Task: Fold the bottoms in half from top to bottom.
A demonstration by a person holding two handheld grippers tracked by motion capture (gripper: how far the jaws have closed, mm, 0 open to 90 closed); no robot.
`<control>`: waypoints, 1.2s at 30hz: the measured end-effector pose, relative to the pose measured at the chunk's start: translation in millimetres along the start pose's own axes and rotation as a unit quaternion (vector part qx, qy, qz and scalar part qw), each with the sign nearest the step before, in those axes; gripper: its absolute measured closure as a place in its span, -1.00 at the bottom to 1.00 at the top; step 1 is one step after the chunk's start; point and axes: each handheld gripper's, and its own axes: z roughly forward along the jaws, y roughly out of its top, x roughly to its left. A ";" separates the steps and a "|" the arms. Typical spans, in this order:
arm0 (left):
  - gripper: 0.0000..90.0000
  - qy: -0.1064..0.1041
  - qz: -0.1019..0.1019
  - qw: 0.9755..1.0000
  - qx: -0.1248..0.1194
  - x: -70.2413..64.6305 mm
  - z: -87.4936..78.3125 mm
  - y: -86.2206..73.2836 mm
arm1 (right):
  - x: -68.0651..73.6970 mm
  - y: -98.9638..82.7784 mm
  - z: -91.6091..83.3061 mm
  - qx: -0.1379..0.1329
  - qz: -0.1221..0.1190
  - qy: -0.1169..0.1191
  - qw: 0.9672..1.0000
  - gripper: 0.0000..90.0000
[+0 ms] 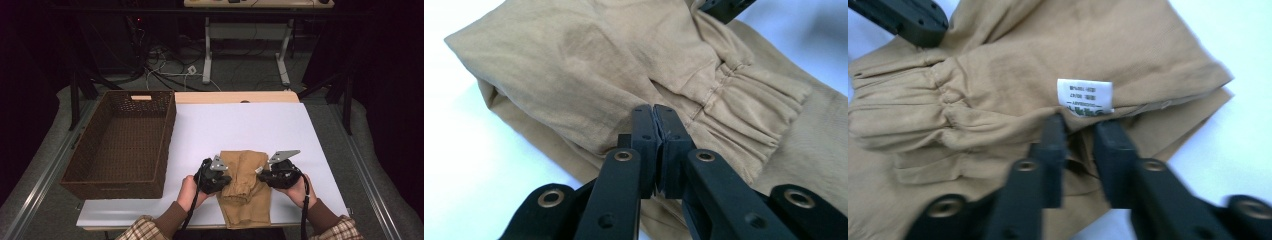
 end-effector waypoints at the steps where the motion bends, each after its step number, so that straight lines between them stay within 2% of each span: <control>1: 0.95 -0.001 0.002 1.000 0.004 1.0 1.2 -0.2 | -1.1 0.4 -1.2 -0.008 0.004 -0.003 1.000 0.34; 5: 0.94 -0.001 0.001 1.000 0.007 0.9 6.1 -0.7 | -3.4 2.5 -2.1 -0.021 0.021 -0.005 1.000 -0.16; 8: 0.92 0.001 0.004 1.000 0.009 0.9 8.1 -0.8 | -4.8 3.6 1.8 -0.021 0.030 -0.002 0.999 -0.29; 11: 0.89 0.000 0.004 1.000 0.009 1.6 9.6 -0.6 | -8.4 5.3 4.8 -0.026 0.037 -0.007 0.999 -0.23; 13: 0.84 0.002 0.004 1.000 0.010 1.9 9.5 -0.4 | -11.9 5.5 8.6 -0.023 0.040 -0.008 0.999 -0.09; 16: 0.58 0.005 0.003 1.000 0.011 4.5 5.6 2.4 | -13.8 4.5 15.7 -0.004 0.041 -0.011 0.999 0.03; 17: 0.45 0.008 0.003 1.000 0.010 5.4 4.0 3.5 | -14.0 4.2 17.1 -0.002 0.039 -0.012 0.999 0.04; 18: 0.39 0.009 0.002 1.000 0.004 6.4 2.0 4.7 | -13.9 4.0 18.1 -0.003 0.040 -0.012 0.999 0.06; 20: 0.14 0.020 -0.008 1.000 0.002 8.7 -0.7 7.1 | -13.9 3.6 20.5 0.006 0.039 -0.014 0.999 0.08; 23: -0.06 0.020 -0.025 0.999 0.001 12.1 1.9 7.3 | -15.5 2.3 23.8 0.007 0.040 -0.010 0.999 0.10; 24: -0.07 0.014 -0.030 0.999 0.003 12.7 4.0 7.2 | -15.4 2.5 24.1 0.009 0.039 -0.011 0.999 0.11; 26: 0.01 0.012 -0.026 0.999 0.014 13.2 9.3 7.0 | -14.4 2.9 24.6 0.012 0.031 -0.014 0.999 0.15; 28: 0.18 0.003 -0.024 1.000 0.018 12.9 15.8 6.1 | -14.0 2.7 25.3 0.010 0.027 -0.012 1.000 0.26; 30: 0.36 0.001 -0.016 1.000 0.021 11.1 19.0 5.5 | -14.4 2.1 26.5 0.007 0.028 0.005 1.000 0.47; 32: 0.53 -0.003 -0.006 1.000 0.019 9.4 22.0 4.3 | -14.8 1.8 26.9 0.007 0.028 0.013 1.000 0.57; 36: 0.83 -0.006 -0.002 1.000 0.014 7.8 25.3 2.8 | -16.5 0.9 27.5 0.003 0.034 0.030 0.999 0.79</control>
